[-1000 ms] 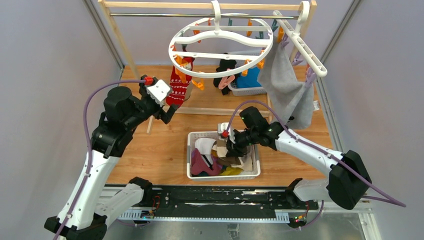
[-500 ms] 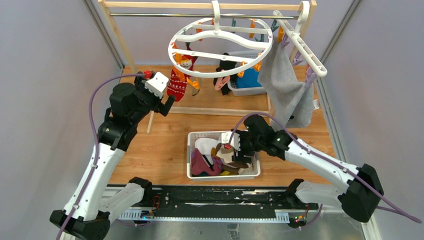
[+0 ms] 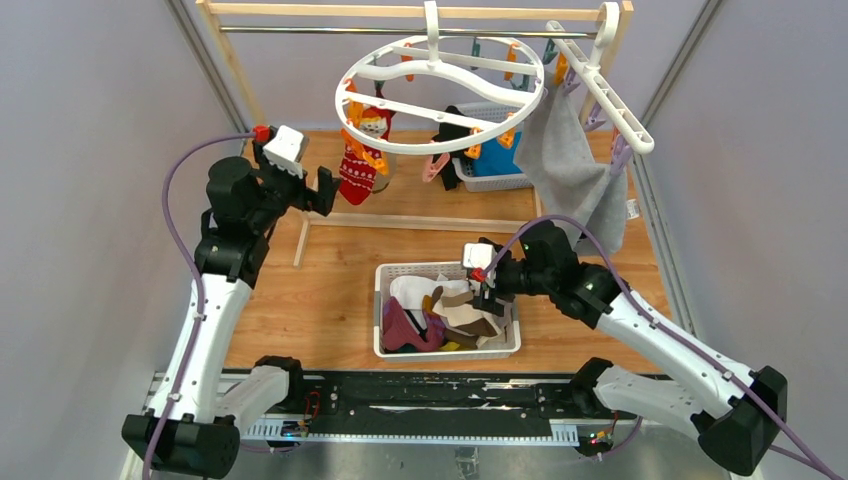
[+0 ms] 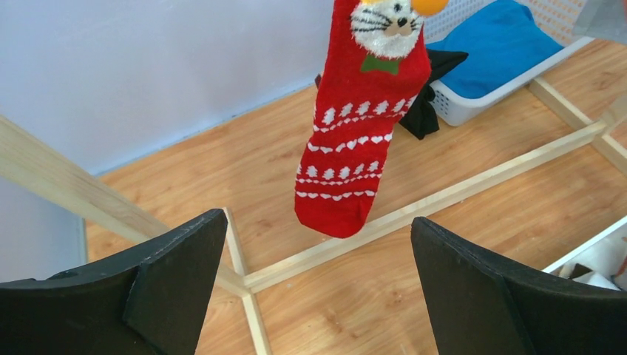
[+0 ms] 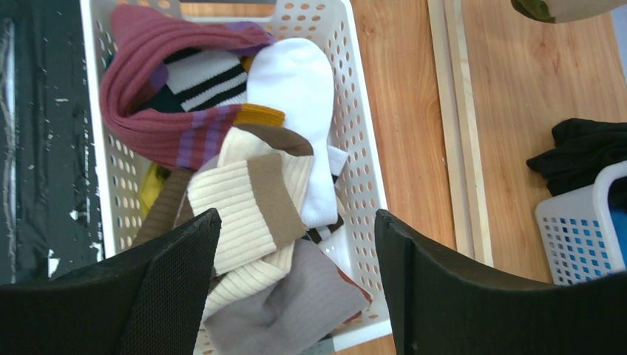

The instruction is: Remove the socks clipped to the hanger

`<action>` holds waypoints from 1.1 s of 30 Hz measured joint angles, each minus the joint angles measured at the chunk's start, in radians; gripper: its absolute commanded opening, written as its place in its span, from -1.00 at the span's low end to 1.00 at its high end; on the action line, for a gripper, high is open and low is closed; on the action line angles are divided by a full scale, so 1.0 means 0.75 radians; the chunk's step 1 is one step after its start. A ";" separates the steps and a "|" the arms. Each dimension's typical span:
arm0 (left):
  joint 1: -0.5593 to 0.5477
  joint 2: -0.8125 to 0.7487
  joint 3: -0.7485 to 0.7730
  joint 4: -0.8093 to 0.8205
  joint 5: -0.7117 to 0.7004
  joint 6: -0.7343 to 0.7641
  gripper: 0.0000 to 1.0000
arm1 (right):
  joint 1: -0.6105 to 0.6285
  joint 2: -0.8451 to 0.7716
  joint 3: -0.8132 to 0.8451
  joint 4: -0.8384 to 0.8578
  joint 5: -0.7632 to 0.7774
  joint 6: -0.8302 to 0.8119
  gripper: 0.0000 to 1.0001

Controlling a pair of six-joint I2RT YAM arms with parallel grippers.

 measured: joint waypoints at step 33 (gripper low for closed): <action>0.054 0.583 0.289 0.591 0.414 -0.448 0.94 | -0.051 -0.037 -0.078 0.052 -0.056 0.070 0.52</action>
